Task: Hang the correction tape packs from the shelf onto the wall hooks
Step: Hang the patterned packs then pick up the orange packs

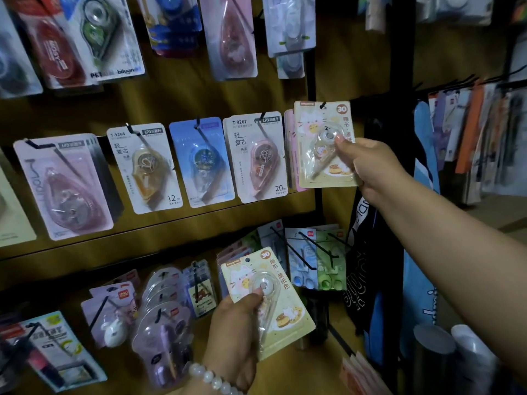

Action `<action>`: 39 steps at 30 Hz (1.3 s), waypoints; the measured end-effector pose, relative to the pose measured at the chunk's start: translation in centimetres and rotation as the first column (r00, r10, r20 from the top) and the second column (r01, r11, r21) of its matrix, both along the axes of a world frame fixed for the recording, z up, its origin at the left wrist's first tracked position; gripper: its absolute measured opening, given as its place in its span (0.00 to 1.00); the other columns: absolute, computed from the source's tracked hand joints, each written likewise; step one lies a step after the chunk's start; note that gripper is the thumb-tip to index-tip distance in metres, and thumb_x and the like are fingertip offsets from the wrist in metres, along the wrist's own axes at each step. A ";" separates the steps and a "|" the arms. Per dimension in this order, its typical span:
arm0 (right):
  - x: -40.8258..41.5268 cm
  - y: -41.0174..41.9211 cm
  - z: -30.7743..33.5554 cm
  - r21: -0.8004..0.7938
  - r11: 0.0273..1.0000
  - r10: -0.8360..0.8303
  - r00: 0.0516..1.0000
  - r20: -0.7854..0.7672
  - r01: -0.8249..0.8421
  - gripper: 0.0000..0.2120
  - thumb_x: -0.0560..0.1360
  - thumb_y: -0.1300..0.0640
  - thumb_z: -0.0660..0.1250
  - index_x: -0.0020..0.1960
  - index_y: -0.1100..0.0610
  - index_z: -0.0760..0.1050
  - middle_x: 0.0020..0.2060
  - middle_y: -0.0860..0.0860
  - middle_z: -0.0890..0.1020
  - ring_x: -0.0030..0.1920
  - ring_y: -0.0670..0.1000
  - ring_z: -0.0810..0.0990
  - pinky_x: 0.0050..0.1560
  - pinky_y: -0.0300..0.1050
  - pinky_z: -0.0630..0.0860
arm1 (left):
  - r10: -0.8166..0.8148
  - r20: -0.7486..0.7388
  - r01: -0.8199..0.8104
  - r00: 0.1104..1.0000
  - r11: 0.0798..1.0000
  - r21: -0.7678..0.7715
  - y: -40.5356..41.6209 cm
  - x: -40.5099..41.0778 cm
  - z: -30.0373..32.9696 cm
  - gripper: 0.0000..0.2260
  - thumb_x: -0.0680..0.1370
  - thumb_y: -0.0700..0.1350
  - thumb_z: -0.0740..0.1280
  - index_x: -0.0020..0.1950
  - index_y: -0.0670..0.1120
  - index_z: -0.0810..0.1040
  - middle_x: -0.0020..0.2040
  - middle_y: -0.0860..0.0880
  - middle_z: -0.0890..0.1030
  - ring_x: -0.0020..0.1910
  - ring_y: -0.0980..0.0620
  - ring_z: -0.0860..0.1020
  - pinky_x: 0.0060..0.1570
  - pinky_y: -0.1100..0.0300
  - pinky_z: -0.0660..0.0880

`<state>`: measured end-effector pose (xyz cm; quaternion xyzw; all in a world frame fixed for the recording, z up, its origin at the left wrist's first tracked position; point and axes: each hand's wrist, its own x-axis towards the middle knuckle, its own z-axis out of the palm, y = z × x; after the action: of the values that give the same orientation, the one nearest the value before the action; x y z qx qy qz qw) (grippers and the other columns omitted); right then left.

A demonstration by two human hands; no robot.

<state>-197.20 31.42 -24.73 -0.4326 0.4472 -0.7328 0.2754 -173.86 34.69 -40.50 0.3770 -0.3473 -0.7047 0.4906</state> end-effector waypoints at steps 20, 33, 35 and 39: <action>1.8 -2.6 -6.0 0.393 0.906 -0.060 0.968 -0.242 0.155 0.23 0.79 0.43 0.60 0.59 0.63 0.74 0.33 0.54 0.80 0.28 0.49 0.73 0.28 0.40 0.67 | 0.010 -0.010 -0.010 1.000 1.000 0.005 0.6 0.3 0.3 0.11 0.78 0.37 0.65 0.60 0.37 0.77 0.49 0.35 0.85 0.47 0.34 0.84 0.40 0.44 0.82; 8.8 6.5 -13.6 0.452 0.840 0.394 0.910 -0.126 -0.301 0.09 0.73 0.54 0.72 0.50 0.58 0.82 0.41 0.54 0.87 0.41 0.54 0.86 0.43 0.47 0.82 | 0.020 0.122 -0.002 0.992 0.989 -0.146 2.1 -0.6 1.9 0.08 0.78 0.38 0.66 0.57 0.39 0.78 0.46 0.37 0.86 0.44 0.37 0.85 0.41 0.47 0.82; 8.4 6.5 -13.2 0.418 0.869 0.345 0.930 -0.127 -0.265 0.06 0.73 0.57 0.72 0.48 0.57 0.82 0.41 0.53 0.87 0.43 0.55 0.86 0.49 0.51 0.82 | 0.059 0.219 -0.010 0.974 0.976 -0.219 2.1 -0.6 1.9 0.07 0.79 0.40 0.65 0.55 0.40 0.78 0.43 0.43 0.87 0.44 0.39 0.85 0.47 0.45 0.81; 6.4 6.4 -11.0 0.328 0.928 0.228 0.965 -0.133 -0.174 0.05 0.74 0.57 0.71 0.47 0.58 0.82 0.40 0.54 0.87 0.42 0.56 0.86 0.48 0.53 0.82 | 0.224 0.434 -0.032 0.873 0.913 -0.406 1.7 0.2 1.8 0.08 0.80 0.46 0.63 0.48 0.43 0.78 0.34 0.48 0.83 0.37 0.47 0.79 0.41 0.51 0.76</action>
<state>-190.78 37.80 -35.77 -0.4874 0.5330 -0.5808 0.3754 -173.68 36.41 -38.69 0.4555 -0.5615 -0.4744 0.5022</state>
